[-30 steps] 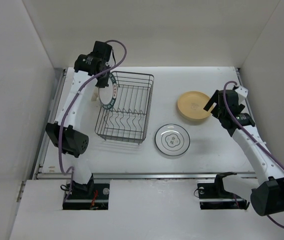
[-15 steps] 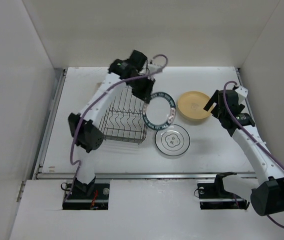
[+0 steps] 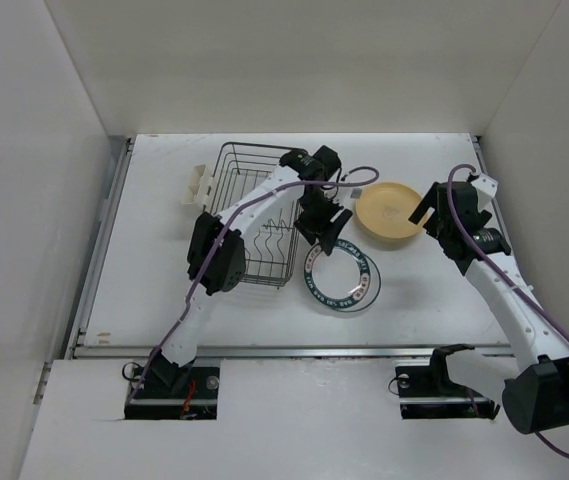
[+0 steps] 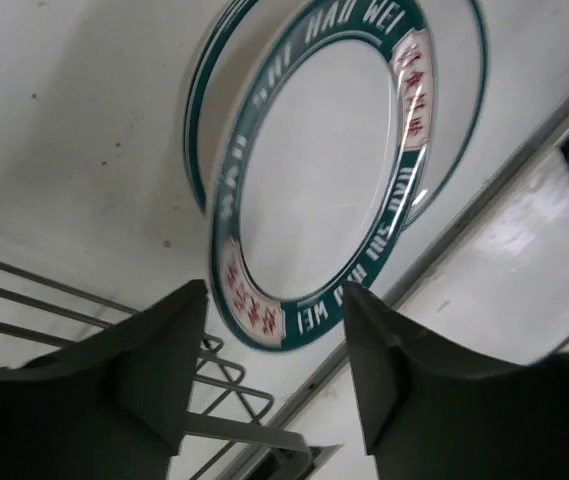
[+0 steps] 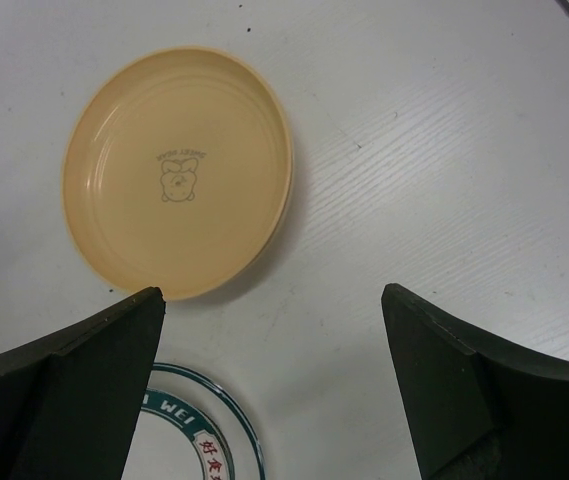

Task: Unload the plates from the dish rack

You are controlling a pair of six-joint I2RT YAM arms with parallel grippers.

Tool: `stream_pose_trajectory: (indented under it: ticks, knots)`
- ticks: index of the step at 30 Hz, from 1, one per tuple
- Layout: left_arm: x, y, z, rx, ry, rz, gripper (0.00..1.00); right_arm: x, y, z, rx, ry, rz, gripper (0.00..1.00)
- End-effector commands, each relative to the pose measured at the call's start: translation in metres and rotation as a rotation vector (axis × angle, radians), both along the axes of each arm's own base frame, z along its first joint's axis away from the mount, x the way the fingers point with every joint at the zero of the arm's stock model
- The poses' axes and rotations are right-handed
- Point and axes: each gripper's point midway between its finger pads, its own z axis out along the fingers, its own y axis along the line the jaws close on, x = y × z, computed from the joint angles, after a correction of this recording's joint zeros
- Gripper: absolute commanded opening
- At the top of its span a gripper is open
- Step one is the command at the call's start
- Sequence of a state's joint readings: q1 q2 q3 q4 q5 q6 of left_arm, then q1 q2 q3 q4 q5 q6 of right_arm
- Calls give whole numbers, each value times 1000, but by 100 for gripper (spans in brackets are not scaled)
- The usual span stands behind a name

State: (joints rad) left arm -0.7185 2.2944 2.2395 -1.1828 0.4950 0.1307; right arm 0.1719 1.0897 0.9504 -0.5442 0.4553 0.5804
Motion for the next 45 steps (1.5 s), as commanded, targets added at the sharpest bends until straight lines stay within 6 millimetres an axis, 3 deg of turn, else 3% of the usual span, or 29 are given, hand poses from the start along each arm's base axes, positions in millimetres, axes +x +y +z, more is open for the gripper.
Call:
stream_pose_trajectory:
  ticks: [1, 3, 7, 13, 14, 16, 17, 18, 20, 21, 22, 23, 24, 25, 26, 27, 28, 29, 33, 36, 38, 45]
  knots:
    - [-6, 4, -3, 94, -65, -57, 57, 1, -1, 6, -6, -25, -14, 95]
    - [-6, 6, -8, 147, -105, -96, 68, 3, -1, 4, -6, -24, -14, 95]
    - [3, 8, 15, 161, -231, -88, 85, 5, 0, 5, -6, -24, -14, 95]
    - [17, 22, 100, 28, -420, 18, 94, 7, 0, 7, -5, -33, -14, 95]
    - [25, 40, 119, 11, -450, 91, 96, 5, 0, 3, -6, -24, -14, 95]
    - [40, 60, 138, -4, -496, 185, 97, 5, 0, 3, -6, -24, -14, 95]
    - [48, 76, 142, 12, -512, 244, 97, 6, 0, 0, -8, -15, -14, 95]
    - [59, 101, 158, 39, -580, 334, 99, 6, 0, 0, -8, -15, -14, 95]
    - [91, 155, 170, 100, -653, 542, 99, 6, -5, -2, -29, -9, -38, 95]
    - [97, 181, 167, 157, -668, 620, 99, 6, -8, 2, -33, -15, -57, 95]
    - [109, 235, 178, 243, -727, 772, 99, 4, -12, 2, -42, -12, -81, 97]
    - [111, 261, 180, 285, -735, 847, 99, 3, -21, 5, -73, -11, -129, 98]
    - [109, 286, 173, 330, -716, 927, 99, 2, -26, 11, -79, -27, -163, 98]
    - [106, 311, 180, 353, -736, 1005, 99, 0, -32, 16, -96, -34, -198, 100]
    - [103, 350, 179, 390, -718, 1107, 99, -4, -46, 27, -143, -51, -272, 100]
    - [99, 371, 171, 414, -700, 1182, 99, -6, -52, 31, -145, -67, -334, 100]
    - [94, 390, 170, 426, -694, 1243, 99, -8, -59, 35, -165, -71, -389, 100]
    - [81, 425, 176, 444, -697, 1351, 99, -17, -67, 36, -197, -47, -440, 100]
    - [48, 484, 164, 509, -648, 1521, 99, -24, -87, 65, -275, -72, -585, 100]
    - [32, 499, 154, 523, -621, 1567, 99, -22, -88, 64, -279, -55, -618, 100]
    - [30, 497, 146, 513, -617, 1563, 99, -22, -89, 63, -299, -34, -620, 100]
    - [27, 490, 149, 472, -634, 1547, 99, -25, -89, 61, -291, -36, -628, 100]
